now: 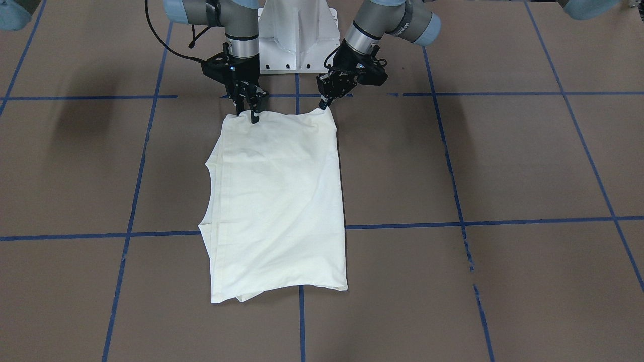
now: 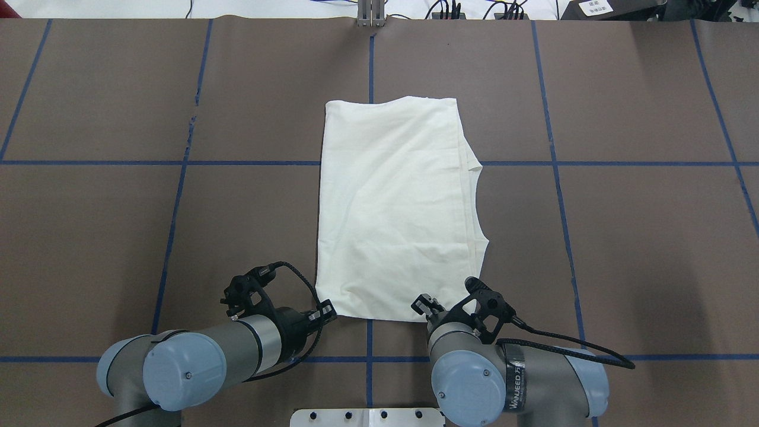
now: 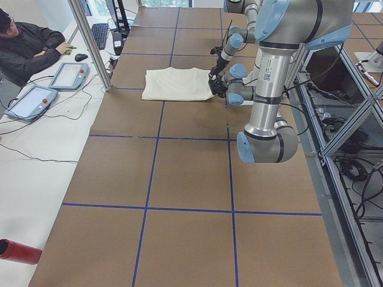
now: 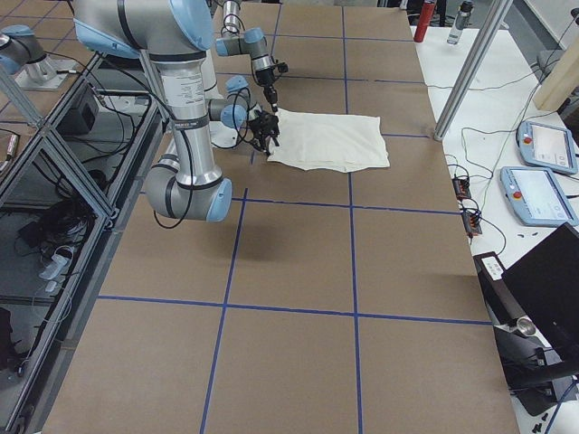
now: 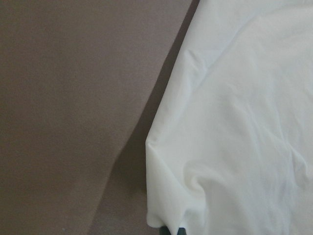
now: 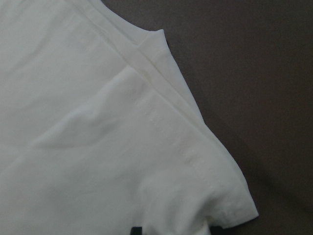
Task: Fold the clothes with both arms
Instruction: 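Close both grippers on the near shirt corners, then lift the near edge with both grippers and fold it toward the far edge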
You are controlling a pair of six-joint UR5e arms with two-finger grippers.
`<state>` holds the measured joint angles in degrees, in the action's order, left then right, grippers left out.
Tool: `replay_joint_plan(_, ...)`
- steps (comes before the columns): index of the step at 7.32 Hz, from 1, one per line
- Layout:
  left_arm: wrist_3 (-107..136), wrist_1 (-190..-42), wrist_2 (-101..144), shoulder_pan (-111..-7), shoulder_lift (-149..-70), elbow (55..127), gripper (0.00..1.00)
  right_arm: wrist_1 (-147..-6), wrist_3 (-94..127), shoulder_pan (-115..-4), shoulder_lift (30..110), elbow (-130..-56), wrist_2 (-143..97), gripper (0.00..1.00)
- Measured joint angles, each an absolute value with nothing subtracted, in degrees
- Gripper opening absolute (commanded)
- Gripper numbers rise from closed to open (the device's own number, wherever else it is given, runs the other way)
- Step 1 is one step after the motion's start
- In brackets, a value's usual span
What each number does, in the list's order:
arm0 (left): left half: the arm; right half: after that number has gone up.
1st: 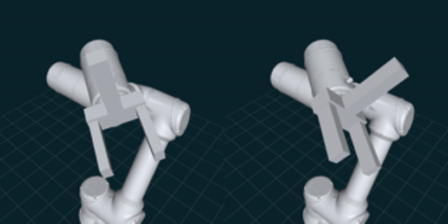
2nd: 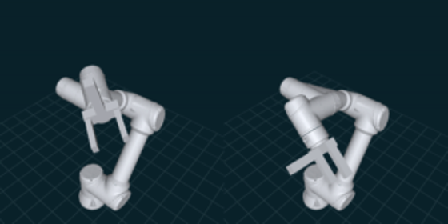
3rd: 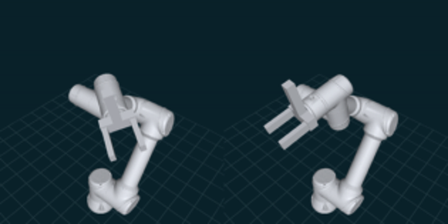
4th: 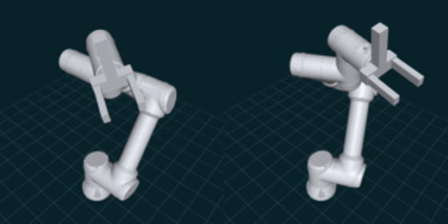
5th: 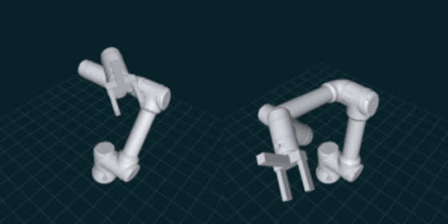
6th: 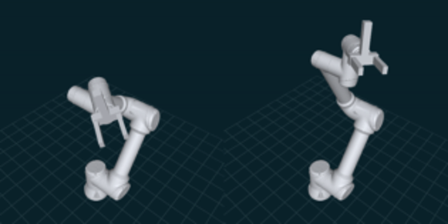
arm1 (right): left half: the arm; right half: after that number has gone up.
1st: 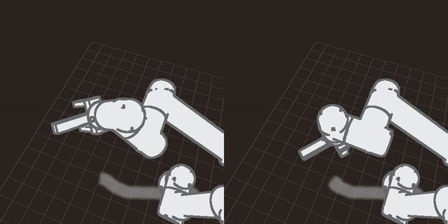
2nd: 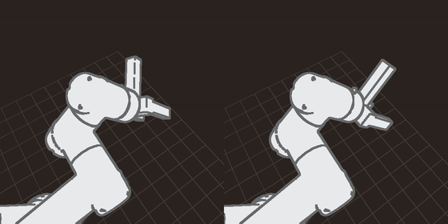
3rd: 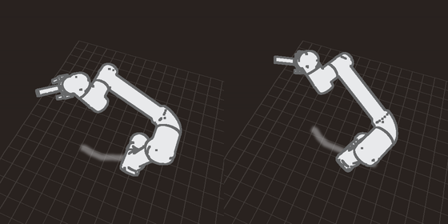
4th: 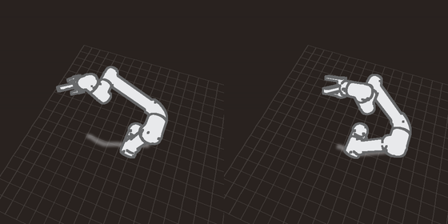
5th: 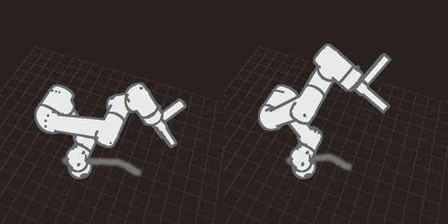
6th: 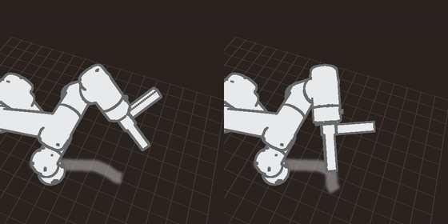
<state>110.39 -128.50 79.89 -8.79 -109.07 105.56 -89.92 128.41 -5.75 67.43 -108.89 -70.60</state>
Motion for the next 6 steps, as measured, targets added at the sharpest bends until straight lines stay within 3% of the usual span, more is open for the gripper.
replay_joint_plan(4, 110.31, -128.42, 79.97, -8.85, -109.12, 105.86, 0.00, -89.91, 129.36, -6.19, 67.50, -110.84, -70.58, 0.00)
replay_joint_plan(6, 108.98, -121.65, 80.70, -9.18, -108.74, 112.65, 0.00, -90.02, 129.15, -6.59, 67.71, -113.88, -70.72, 0.00)
